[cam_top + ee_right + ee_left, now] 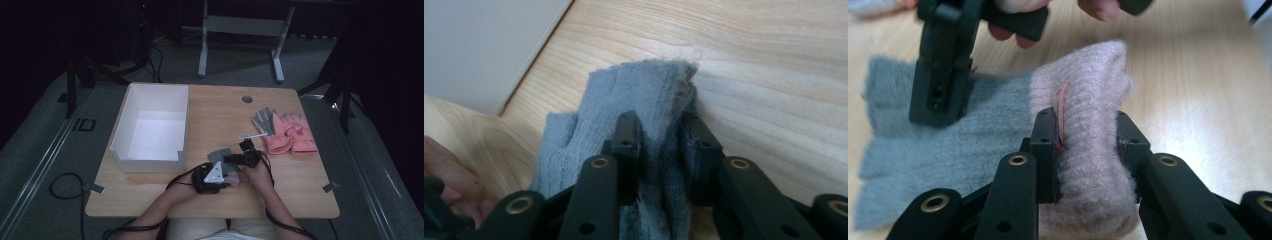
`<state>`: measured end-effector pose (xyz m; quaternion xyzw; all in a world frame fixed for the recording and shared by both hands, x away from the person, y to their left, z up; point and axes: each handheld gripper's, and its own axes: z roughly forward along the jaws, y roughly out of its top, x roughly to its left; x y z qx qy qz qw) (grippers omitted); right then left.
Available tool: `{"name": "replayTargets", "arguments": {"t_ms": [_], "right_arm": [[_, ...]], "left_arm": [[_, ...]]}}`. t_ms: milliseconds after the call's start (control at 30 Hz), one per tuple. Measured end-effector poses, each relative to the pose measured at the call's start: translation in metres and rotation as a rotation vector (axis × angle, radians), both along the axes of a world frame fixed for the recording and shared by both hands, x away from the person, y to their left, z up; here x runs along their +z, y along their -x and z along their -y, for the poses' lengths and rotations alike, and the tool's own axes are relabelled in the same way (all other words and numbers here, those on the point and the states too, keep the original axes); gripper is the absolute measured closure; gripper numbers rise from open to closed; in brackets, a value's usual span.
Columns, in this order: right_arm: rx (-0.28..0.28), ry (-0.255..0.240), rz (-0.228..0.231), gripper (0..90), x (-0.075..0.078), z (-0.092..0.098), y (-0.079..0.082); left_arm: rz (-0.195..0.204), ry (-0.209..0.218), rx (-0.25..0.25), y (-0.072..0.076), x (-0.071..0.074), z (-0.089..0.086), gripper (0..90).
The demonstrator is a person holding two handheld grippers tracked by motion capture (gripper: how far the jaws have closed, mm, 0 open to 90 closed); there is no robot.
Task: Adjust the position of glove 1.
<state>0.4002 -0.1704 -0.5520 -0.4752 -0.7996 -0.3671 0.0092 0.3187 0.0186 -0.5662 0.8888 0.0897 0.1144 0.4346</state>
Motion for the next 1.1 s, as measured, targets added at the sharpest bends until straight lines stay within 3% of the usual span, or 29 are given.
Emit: {"name": "replayTargets", "arguments": {"t_ms": [67,200,333,533,567,600,633,800,1100], "right_arm": [[0.006,0.007,0.007,73.8,0.001,0.000,0.002],[0.014,-0.021,0.016,74.4,0.007,0.008,0.006],[0.041,-0.028,0.055,74.7,0.025,0.011,0.013],[0.042,-0.063,0.117,74.7,0.057,0.017,0.017],[0.042,-0.063,0.117,74.7,0.057,0.017,0.017],[0.043,-0.072,0.129,74.7,0.063,0.018,0.017],[0.044,-0.078,0.148,74.7,0.073,0.020,0.018],[0.041,-0.102,0.177,74.7,0.093,0.020,0.017],[0.056,-0.112,0.222,74.8,0.120,0.004,0.012]], "left_arm": [[-0.029,0.009,0.006,-0.001,0.002,-0.001,69.7],[-0.014,-0.026,-0.004,0.003,0.008,0.002,69.9],[0.010,-0.036,-0.014,0.007,0.022,0.005,69.9],[0.064,-0.064,-0.037,0.004,0.057,0.006,69.9],[0.064,-0.064,-0.037,0.004,0.057,0.006,69.9],[0.082,-0.090,-0.054,0.002,0.071,0.006,69.9],[0.098,-0.107,-0.059,0.002,0.077,0.006,70.0],[0.139,-0.160,-0.090,-0.001,0.103,0.003,69.9],[0.142,-0.182,-0.110,-0.011,0.136,-0.016,70.0]]}}
